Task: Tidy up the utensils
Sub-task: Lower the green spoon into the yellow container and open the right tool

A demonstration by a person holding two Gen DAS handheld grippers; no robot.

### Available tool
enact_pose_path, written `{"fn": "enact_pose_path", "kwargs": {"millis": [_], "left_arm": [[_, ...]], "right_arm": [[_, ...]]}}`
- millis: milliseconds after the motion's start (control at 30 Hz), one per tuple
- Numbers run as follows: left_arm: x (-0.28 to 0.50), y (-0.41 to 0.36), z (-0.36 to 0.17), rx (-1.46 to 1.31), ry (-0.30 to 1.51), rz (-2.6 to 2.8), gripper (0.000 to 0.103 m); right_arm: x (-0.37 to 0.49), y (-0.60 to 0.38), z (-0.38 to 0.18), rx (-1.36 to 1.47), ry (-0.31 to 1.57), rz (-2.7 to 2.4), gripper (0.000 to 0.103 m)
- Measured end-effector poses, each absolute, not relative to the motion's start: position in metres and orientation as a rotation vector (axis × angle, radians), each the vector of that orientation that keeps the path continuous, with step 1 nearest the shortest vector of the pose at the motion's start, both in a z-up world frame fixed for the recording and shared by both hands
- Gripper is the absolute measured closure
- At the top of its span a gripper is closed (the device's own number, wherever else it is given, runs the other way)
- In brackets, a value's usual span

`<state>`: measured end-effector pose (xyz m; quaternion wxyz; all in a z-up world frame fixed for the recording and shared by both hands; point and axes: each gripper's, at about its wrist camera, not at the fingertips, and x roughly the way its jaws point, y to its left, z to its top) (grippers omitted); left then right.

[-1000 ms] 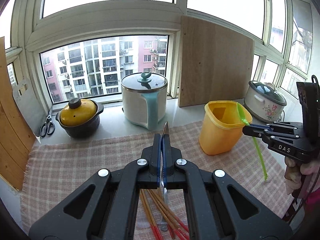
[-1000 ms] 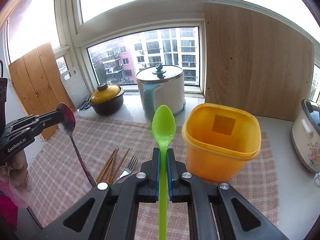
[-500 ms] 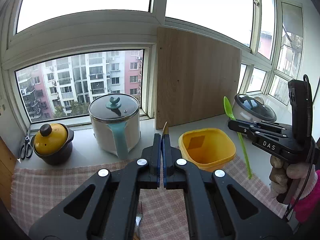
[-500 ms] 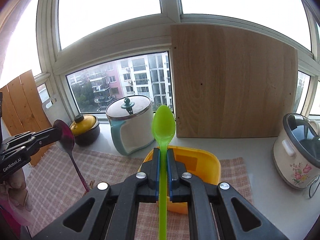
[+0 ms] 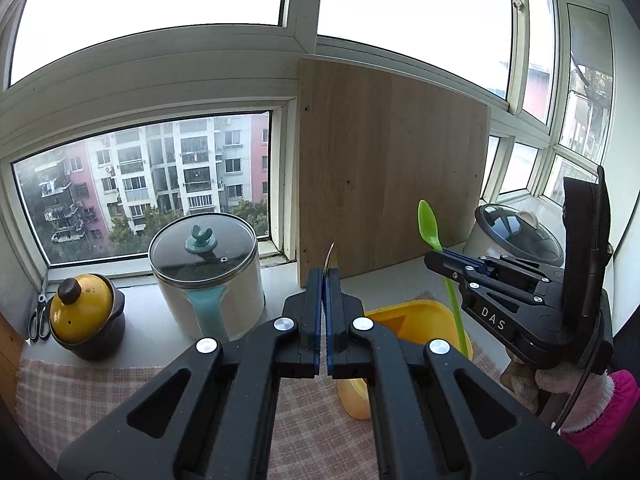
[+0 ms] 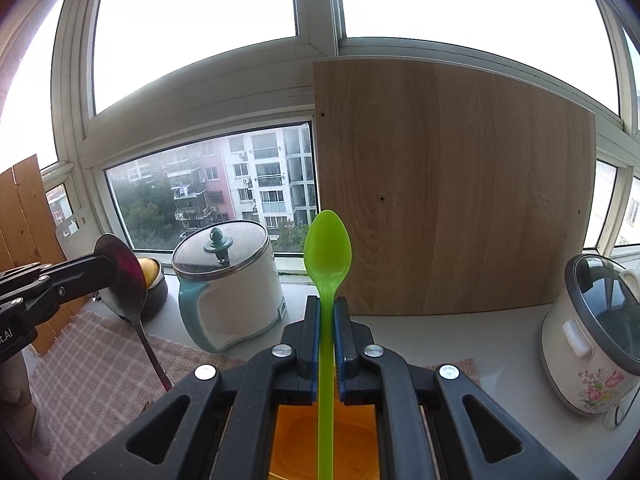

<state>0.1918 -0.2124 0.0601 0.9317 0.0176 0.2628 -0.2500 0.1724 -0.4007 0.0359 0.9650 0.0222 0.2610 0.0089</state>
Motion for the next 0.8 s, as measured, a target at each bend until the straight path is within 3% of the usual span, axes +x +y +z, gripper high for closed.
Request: {"fn": "enact_pose_path", "kwargs": {"millis": [800], "left_arm": [[0.22, -0.244, 0.048, 0.044, 0.562, -0.502, 0.103]], "right_arm": [[0.199, -0.424, 0.011, 0.084, 0.557, -0.017, 0.1]]}}
